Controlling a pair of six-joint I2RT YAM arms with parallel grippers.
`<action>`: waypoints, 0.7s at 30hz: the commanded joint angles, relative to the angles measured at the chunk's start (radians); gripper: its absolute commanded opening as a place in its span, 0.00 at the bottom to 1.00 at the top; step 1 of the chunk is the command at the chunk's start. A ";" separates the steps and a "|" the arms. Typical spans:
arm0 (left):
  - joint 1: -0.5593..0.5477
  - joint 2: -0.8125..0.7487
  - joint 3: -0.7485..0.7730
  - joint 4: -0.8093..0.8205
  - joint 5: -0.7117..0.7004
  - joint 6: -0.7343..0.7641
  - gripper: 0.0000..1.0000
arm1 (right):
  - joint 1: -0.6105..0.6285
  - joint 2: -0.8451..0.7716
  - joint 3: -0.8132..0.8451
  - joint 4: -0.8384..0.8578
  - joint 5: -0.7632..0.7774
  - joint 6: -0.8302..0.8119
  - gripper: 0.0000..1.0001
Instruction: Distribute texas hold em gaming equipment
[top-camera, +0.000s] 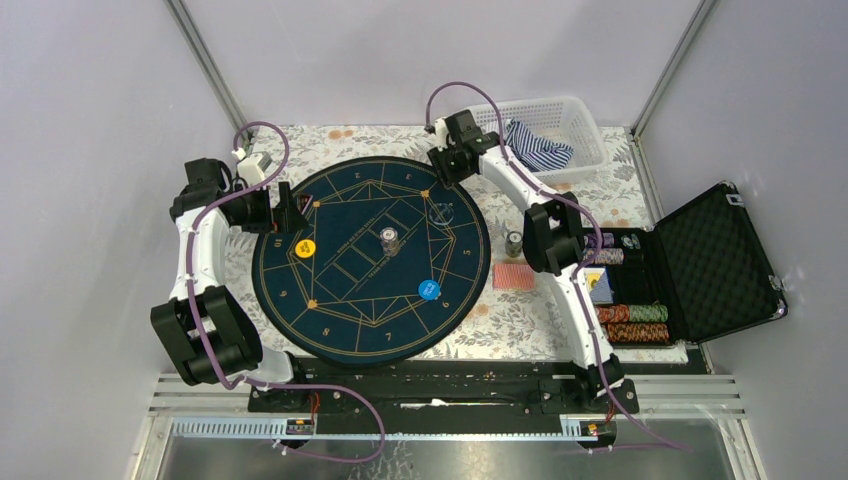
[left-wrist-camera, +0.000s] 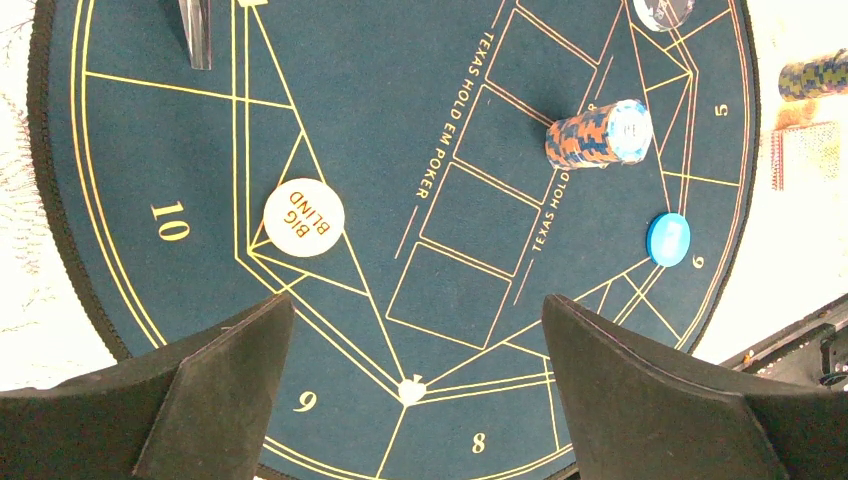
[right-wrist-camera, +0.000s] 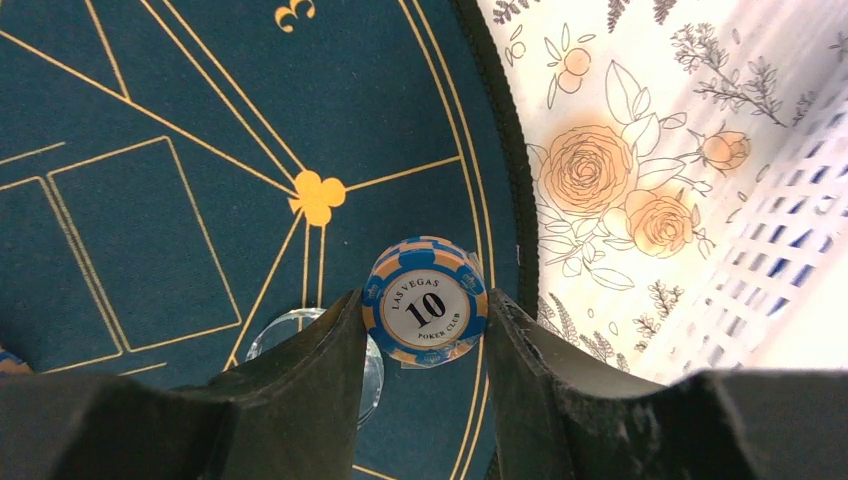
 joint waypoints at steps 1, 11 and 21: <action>0.006 0.000 0.035 0.008 0.032 0.002 0.99 | 0.007 0.024 0.050 0.066 0.004 0.001 0.39; 0.006 0.012 0.032 0.009 0.025 0.005 0.99 | 0.008 0.069 0.052 0.090 -0.005 -0.010 0.43; 0.006 0.015 0.024 0.008 0.019 0.009 0.99 | 0.022 0.051 0.058 0.060 -0.020 -0.022 0.74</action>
